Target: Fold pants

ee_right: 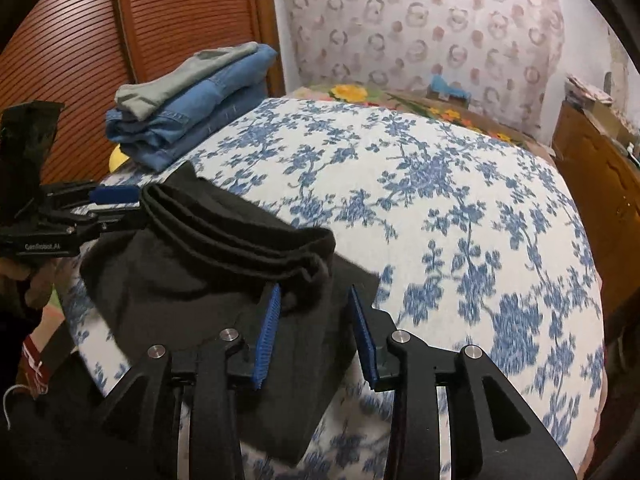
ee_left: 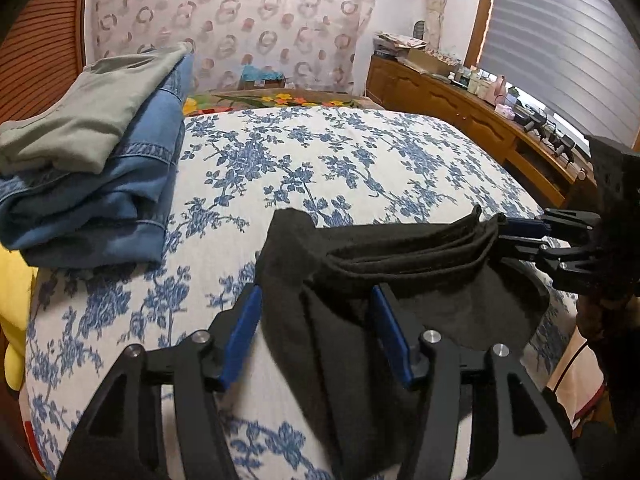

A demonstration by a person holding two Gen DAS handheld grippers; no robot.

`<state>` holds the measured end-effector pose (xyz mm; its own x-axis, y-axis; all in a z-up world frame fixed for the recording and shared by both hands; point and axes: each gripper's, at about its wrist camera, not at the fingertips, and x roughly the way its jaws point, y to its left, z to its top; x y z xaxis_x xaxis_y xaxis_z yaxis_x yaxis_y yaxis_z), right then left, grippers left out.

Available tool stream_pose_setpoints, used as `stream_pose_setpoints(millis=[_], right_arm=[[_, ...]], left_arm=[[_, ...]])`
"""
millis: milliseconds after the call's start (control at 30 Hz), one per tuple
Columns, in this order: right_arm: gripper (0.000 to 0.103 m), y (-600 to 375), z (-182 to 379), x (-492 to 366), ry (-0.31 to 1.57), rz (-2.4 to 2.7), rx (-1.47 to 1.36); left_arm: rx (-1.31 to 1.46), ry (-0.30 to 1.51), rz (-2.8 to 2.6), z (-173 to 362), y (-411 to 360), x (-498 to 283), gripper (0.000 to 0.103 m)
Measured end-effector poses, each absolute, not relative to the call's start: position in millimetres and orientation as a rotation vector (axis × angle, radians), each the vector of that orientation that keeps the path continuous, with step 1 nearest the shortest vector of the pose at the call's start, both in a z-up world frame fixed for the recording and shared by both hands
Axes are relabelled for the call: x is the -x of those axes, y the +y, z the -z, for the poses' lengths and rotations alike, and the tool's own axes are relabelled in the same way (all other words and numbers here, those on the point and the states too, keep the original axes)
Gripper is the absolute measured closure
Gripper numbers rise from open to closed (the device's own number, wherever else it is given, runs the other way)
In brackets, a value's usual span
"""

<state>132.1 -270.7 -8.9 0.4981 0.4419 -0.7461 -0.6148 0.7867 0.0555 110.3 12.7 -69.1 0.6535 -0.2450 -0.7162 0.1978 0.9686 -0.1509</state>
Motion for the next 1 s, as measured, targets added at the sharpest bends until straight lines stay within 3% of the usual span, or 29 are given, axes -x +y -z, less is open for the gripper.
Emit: stream_pose_setpoints(millis=[300, 633, 1000], right_arm=[[0.068, -261.8, 9.6, -154.0, 0.844, -0.649, 0.221], [0.093, -258.8, 14.1, -152.8, 0.859, -0.692, 0.226], [0.096, -265.7, 12.2, -158.8, 0.818, -0.651, 0.182]], left_arm=[[0.064, 0.832, 0.236, 71.4, 11.0, -120.8, 0.047], [0.065, 0.837, 0.229, 83.1, 13.1, -122.4, 0.046], [0.069, 0.823, 0.228, 86.0, 14.7, -119.3, 0.045]])
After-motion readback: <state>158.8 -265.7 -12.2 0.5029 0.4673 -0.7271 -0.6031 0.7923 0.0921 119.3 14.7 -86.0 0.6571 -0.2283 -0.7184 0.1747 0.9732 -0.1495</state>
